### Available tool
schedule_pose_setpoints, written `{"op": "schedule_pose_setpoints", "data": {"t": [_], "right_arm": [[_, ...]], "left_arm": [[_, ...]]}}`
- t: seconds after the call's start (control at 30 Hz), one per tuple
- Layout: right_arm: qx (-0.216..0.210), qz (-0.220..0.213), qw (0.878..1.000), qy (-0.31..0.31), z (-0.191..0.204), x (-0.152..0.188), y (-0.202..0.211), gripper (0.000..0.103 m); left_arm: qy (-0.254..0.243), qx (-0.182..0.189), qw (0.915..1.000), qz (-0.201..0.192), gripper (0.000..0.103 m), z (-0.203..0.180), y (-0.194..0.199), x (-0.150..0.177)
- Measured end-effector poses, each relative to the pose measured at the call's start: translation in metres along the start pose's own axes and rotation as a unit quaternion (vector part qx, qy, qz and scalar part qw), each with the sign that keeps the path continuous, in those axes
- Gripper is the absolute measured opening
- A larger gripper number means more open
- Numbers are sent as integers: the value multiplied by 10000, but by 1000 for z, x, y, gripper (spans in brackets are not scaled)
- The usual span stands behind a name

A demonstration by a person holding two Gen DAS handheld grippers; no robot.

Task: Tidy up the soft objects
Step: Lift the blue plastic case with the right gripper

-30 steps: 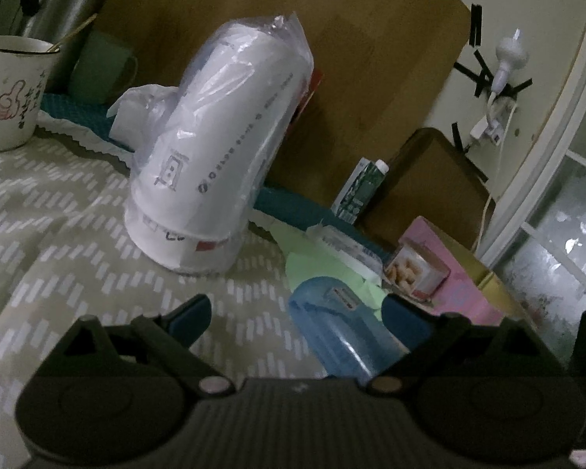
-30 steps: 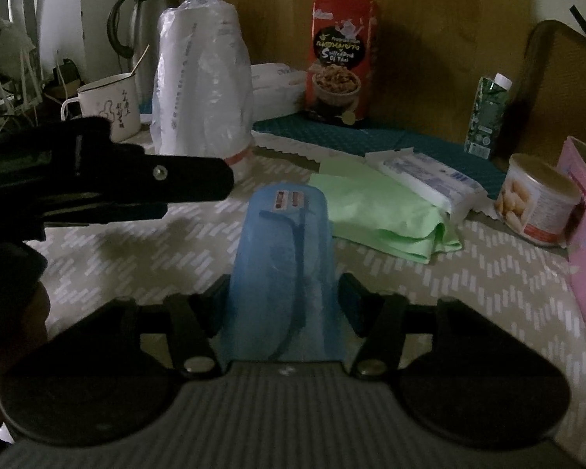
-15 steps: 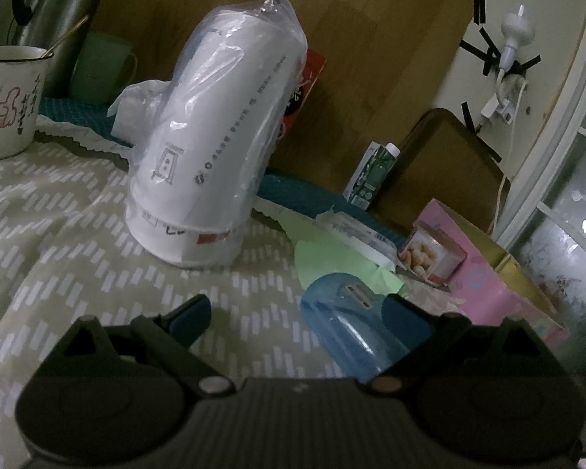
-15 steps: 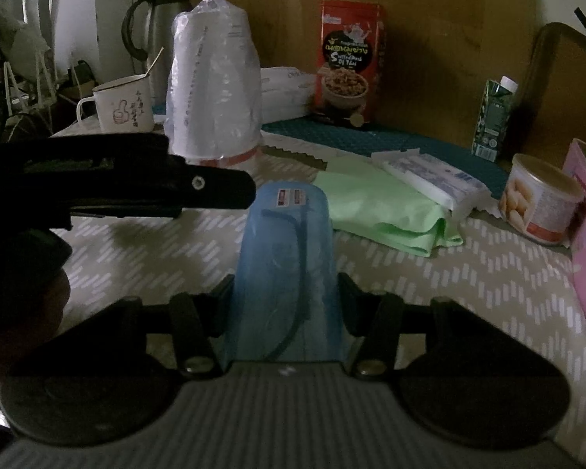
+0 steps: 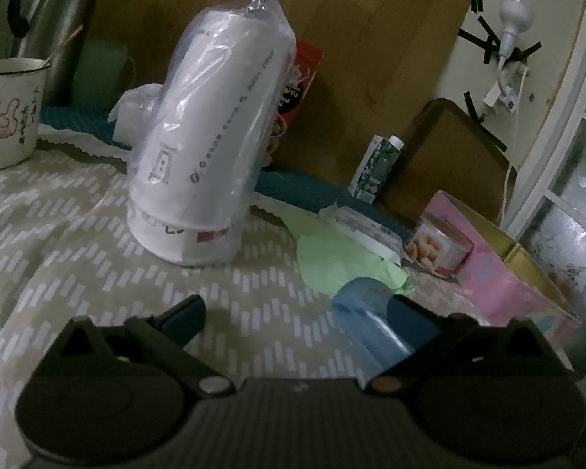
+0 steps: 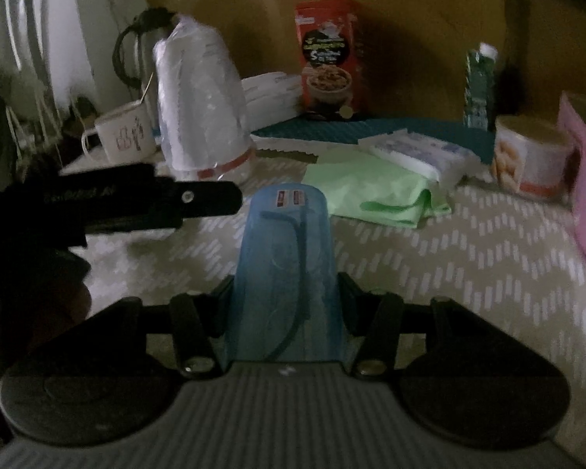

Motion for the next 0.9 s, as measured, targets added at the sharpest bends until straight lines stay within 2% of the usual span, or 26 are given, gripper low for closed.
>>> {"op": "schedule_pose_setpoints", "data": {"t": [0.27, 0.37, 0.4, 0.6, 0.7, 0.73, 0.8, 0.9], "right_arm": [[-762, -106, 9939, -792, -21, 7, 13, 56], [-913, -158, 9916, -902, -25, 13, 18, 56], [-862, -193, 9925, -848, -24, 15, 20, 56], [-516, -261, 9983, -120, -12, 25, 24, 56], [-422, -318, 9985, 147, -13, 29, 26, 56], [-388, -357, 9982, 286, -11, 31, 27, 56], [-267, -463, 9968, 596, -5, 35, 31, 56], [-25, -710, 9926, 983, 1, 40, 38, 56]], "left_arm": [[-101, -161, 9997, 181, 103, -7, -7, -2], [13, 255, 9993, 278, 103, -12, -10, 0], [53, 429, 9985, 344, 103, -14, -13, 1], [-86, 647, 9963, 562, 103, -39, -20, 7], [-349, 426, 9964, 651, 102, -58, -26, 11], [-399, 421, 9960, 685, 100, -63, -28, 13], [-464, 612, 9937, 821, 79, -74, -32, 15], [-517, 740, 9916, 923, 73, -88, -36, 15]]}}
Point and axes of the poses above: each gripper's, at about its wrist camera, not at the fingertips, and y roughly against the way its jaws point, z to its left, x to its underside, the point moved 4 cm from there along -y, roughly the way its jaws point, and after that the axes turned 12 degrees about z, right-handed, at the moved point
